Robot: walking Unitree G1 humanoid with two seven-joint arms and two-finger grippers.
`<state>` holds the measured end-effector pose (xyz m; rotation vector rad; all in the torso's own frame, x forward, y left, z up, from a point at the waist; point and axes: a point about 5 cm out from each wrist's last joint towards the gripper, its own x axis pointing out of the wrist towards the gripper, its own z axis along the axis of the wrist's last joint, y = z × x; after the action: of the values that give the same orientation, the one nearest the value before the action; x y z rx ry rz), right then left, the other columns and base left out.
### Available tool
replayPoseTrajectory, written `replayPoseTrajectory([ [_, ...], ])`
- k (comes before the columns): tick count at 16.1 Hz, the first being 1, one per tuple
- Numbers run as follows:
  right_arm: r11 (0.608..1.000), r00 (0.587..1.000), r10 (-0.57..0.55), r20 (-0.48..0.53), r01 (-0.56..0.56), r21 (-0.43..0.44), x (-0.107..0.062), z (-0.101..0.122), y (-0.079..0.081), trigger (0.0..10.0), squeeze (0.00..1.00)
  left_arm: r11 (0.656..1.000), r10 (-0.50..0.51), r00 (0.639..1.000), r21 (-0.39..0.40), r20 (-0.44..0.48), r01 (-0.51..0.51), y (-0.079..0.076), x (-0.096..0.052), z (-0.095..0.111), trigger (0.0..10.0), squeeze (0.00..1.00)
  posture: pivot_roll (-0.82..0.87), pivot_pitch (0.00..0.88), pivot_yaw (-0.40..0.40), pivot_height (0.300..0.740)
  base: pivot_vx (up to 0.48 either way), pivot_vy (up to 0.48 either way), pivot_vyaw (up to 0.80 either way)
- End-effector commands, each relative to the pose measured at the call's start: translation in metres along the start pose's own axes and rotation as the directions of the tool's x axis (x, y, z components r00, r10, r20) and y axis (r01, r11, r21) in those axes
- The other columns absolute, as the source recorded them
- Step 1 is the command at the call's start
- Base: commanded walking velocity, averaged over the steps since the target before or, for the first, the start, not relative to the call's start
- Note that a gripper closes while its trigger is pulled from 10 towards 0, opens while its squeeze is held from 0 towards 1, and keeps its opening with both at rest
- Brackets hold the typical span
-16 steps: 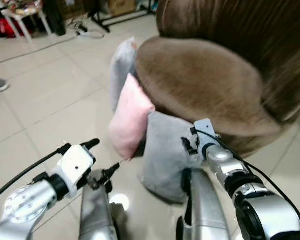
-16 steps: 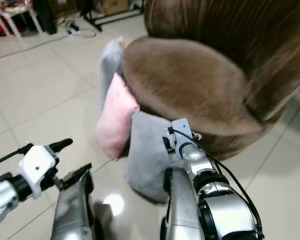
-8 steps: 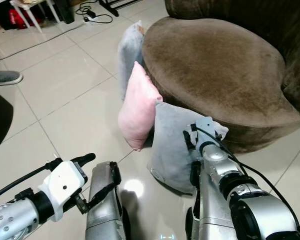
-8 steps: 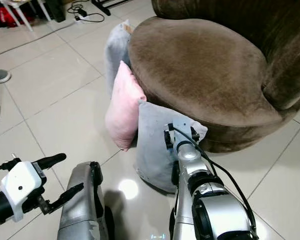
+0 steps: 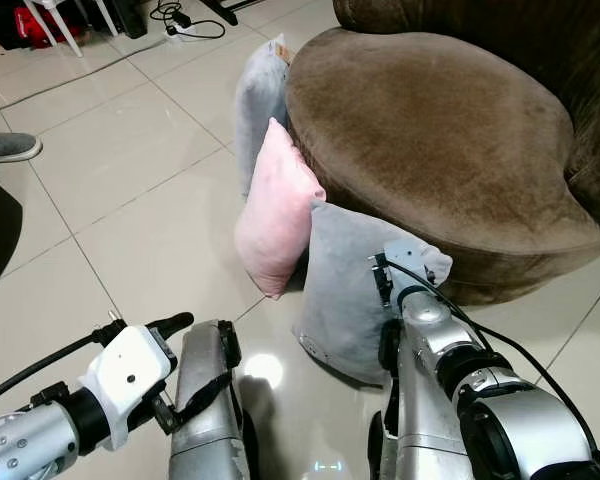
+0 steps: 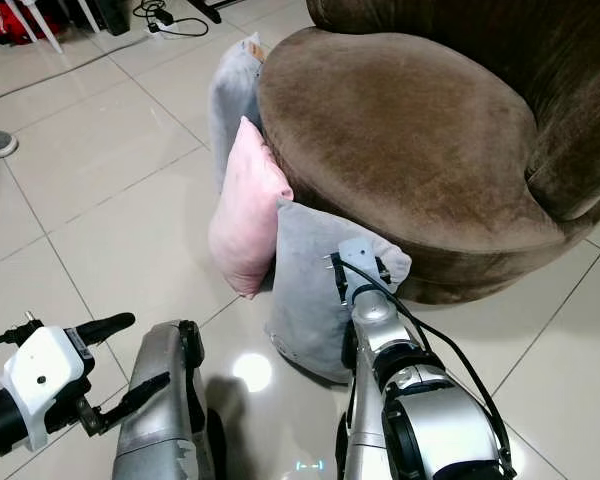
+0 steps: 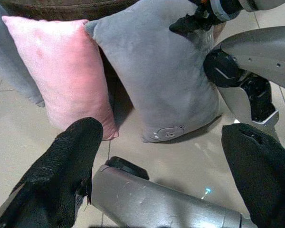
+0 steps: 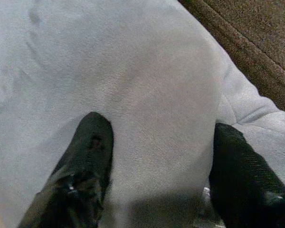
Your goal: Move the pillow to the sofa from floor
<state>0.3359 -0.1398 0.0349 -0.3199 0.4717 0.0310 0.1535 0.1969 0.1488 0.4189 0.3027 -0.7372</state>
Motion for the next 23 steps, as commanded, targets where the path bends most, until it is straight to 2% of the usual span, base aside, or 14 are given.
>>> replayPoseTrajectory([
  [1,0.999,0.998,0.031,-0.06,-0.032,-0.021,-0.002,-0.013,0.008,0.0,0.0,1.0,-0.019,1.0,-0.007,0.001,0.019,-0.006,0.0,0.0,10.0,0.0,0.18,0.171,0.044,0.466,0.0,0.0,0.0],
  [10,0.997,0.997,0.07,-0.046,-0.071,-0.028,-0.002,-0.006,0.018,0.0,0.0,1.0,-0.008,1.0,-0.014,0.013,0.009,-0.006,0.008,-0.001,10.0,0.0,0.18,0.132,0.026,0.466,0.0,0.0,0.0],
  [16,0.987,0.986,0.162,-0.036,-0.161,0.015,-0.005,-0.004,0.036,0.0,0.0,1.0,0.029,0.999,-0.009,0.012,-0.029,-0.001,0.016,-0.006,10.0,0.0,0.19,0.074,0.008,0.466,0.0,0.0,0.0],
  [19,0.958,0.958,0.287,0.01,-0.287,0.016,-0.01,-0.002,0.054,0.0,0.0,0.996,0.091,0.996,-0.016,0.009,-0.091,0.003,0.02,-0.013,10.0,0.0,0.16,0.012,-0.006,0.466,0.0,0.0,0.0],
  [21,0.943,0.942,0.332,0.043,-0.333,0.019,-0.012,0.001,0.061,0.0,0.0,0.99,0.136,0.991,-0.021,0.0,-0.136,0.008,0.024,-0.022,10.0,0.0,0.13,0.0,-0.018,0.466,0.0,0.0,0.0],
  [23,0.929,0.923,0.355,0.148,-0.366,0.052,-0.014,0.012,0.057,0.0,0.0,0.974,0.223,0.975,-0.054,0.015,-0.221,0.017,0.031,-0.026,10.0,0.0,0.09,0.0,-0.028,0.466,0.0,0.0,0.0],
])
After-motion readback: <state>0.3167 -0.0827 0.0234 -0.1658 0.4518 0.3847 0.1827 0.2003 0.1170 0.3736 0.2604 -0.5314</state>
